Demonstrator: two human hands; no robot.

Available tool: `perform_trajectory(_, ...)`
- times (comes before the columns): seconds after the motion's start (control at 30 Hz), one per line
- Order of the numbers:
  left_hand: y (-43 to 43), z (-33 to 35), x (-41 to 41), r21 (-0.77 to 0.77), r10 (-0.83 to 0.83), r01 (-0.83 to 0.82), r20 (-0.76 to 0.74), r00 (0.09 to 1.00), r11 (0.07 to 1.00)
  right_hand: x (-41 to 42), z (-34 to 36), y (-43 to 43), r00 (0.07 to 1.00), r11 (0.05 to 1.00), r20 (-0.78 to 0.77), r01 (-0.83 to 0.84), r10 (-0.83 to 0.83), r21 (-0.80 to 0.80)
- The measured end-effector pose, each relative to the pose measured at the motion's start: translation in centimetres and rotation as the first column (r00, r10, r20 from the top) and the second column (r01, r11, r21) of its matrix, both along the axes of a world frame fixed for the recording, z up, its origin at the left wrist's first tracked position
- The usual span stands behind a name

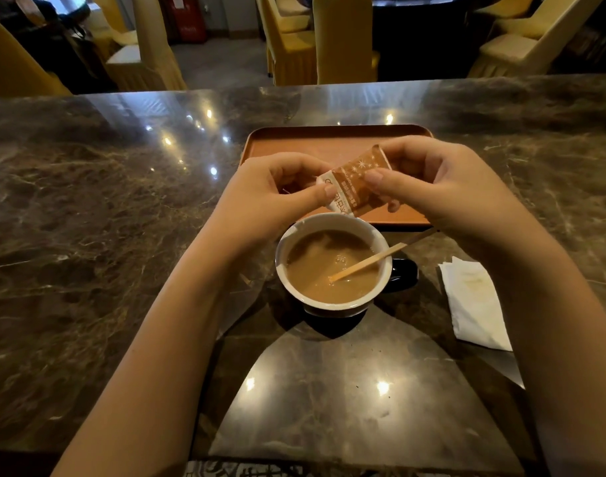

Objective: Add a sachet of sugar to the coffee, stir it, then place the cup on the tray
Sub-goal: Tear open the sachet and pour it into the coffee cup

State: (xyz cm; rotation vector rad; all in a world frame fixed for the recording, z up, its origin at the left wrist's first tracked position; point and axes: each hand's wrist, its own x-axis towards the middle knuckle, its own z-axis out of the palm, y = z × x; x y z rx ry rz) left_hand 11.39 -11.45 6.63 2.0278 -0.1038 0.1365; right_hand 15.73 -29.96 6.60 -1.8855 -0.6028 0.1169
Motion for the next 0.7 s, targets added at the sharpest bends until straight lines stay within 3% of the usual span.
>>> perform_trajectory(0.17,-0.3,0.7,-0.3,0.070,-0.058,0.058,-0.004,0.998,0.996,0.6,0.4,0.3,0.999,1.000,0.037,0.004,-0.003,-0.018)
perform_trajectory(0.4,-0.6,2.8,-1.2,0.101,0.003,-0.010,0.068,0.998,0.995,0.0,2.9,-0.3,0.983,0.973,0.040,-0.171,0.179,-0.154)
perform_trajectory(0.53,-1.2,3.6,-2.1,0.128,0.027,-0.040,0.098,0.995,0.991,-0.9,3.4,-0.3,0.982,0.965,0.062,-0.162,0.178,-0.208)
perform_trajectory(0.6,-1.1,3.4,-2.0,0.112,0.057,-0.069,0.106,0.993,0.991,-0.8,3.2,-0.2,0.989,0.979,0.061,-0.120,0.131,-0.164)
perform_trajectory(0.7,-1.1,5.3,-6.0,-0.007,0.133,-0.134,0.157,0.979,0.991,-4.2,5.3,-1.1,0.997,0.999,0.070,-0.021,0.018,0.035)
